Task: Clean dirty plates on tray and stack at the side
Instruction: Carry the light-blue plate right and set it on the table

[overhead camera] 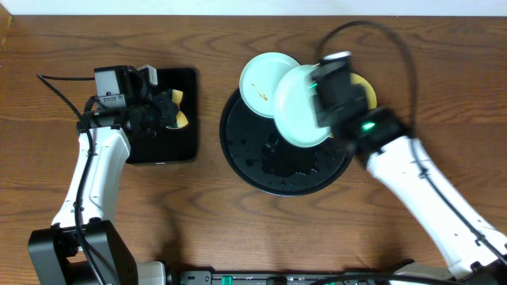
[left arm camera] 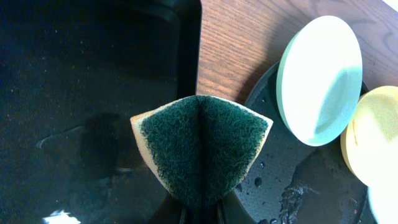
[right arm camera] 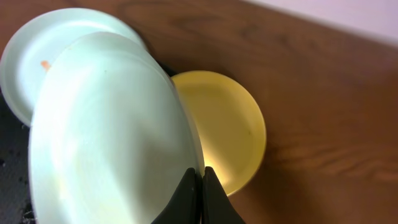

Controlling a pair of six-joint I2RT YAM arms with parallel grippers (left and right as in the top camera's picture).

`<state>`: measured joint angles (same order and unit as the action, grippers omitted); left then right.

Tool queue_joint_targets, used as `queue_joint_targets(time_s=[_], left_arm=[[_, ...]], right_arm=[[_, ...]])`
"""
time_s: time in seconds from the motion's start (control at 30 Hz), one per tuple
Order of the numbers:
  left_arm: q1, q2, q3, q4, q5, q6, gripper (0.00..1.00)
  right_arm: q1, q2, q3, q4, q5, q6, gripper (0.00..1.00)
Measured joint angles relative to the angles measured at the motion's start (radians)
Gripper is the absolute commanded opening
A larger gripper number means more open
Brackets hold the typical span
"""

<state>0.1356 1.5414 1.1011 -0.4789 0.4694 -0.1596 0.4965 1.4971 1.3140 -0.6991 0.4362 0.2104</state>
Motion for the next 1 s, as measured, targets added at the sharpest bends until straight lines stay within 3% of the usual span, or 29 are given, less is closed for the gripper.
queue_joint_targets(time_s=[0.3, 0.53, 1.0], left_arm=[[0.000, 0.000, 0.000, -0.009, 0.001, 0.000, 0.08], [0.000, 0.000, 0.000, -0.013, 0.003, 0.000, 0.08], [0.000, 0.000, 0.000, -0.016, 0.003, 0.000, 0.08]], right_arm=[[-0.487, -0.013, 0.000, 0.000, -0.360, 0.029, 0.01], [-0.825, 0.014, 0.000, 0.078, -0.455, 0.079, 0.01], [-0.985, 0.330, 0.000, 0.283, -0.489, 0.092, 0.05]])
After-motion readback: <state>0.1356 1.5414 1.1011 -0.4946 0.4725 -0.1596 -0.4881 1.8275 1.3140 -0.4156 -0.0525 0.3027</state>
